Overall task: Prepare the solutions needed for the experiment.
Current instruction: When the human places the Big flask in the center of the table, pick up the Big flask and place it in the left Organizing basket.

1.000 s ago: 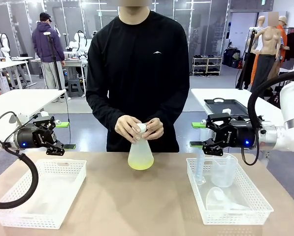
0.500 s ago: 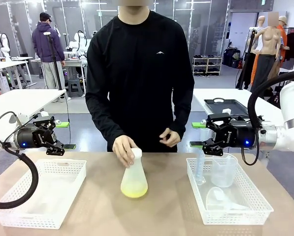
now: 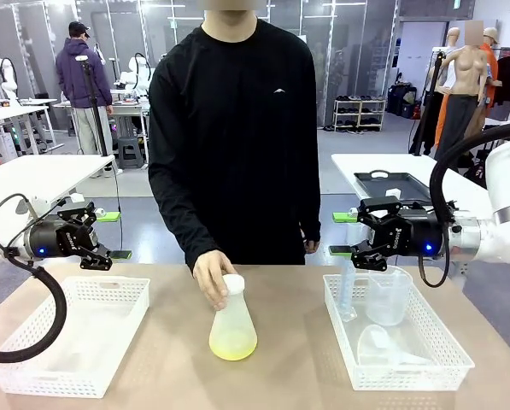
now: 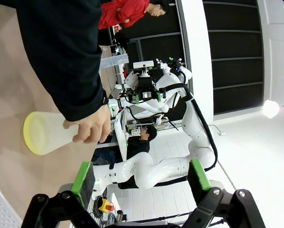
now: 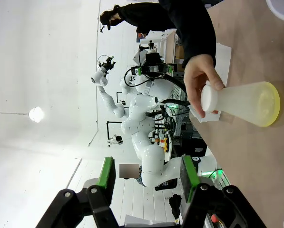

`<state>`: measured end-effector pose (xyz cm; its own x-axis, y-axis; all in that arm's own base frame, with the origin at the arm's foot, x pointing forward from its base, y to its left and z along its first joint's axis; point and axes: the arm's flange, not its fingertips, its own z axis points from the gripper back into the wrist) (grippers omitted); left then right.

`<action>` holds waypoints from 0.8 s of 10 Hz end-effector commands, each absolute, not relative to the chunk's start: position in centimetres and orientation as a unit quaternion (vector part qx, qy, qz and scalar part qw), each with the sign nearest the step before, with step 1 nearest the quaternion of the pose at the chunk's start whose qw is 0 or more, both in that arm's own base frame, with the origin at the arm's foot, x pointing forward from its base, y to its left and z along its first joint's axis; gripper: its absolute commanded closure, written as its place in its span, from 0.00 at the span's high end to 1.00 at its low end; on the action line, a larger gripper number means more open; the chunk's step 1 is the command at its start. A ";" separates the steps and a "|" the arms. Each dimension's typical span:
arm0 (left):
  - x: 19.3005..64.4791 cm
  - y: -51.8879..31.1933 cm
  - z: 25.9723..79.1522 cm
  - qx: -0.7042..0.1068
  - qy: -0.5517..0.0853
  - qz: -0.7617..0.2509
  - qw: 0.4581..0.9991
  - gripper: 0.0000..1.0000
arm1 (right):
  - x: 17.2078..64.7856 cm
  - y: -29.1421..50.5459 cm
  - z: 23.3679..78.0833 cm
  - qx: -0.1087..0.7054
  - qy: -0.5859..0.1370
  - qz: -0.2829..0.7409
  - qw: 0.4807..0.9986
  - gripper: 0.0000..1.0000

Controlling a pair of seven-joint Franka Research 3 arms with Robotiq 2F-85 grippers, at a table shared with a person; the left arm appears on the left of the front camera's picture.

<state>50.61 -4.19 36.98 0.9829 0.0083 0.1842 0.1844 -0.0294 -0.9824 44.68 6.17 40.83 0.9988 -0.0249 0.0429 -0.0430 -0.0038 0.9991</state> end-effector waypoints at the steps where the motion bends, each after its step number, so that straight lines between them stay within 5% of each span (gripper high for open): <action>1: 50.6 -4.2 37.3 -0.713 -0.069 -0.067 0.694 1.00 | 44.7 6.2 40.9 0.708 -0.026 0.010 0.705 0.70; 8: 50.6 -4.2 37.3 -0.713 -0.069 -0.067 0.694 1.00 | 44.7 6.2 40.9 0.708 -0.026 0.010 0.705 0.70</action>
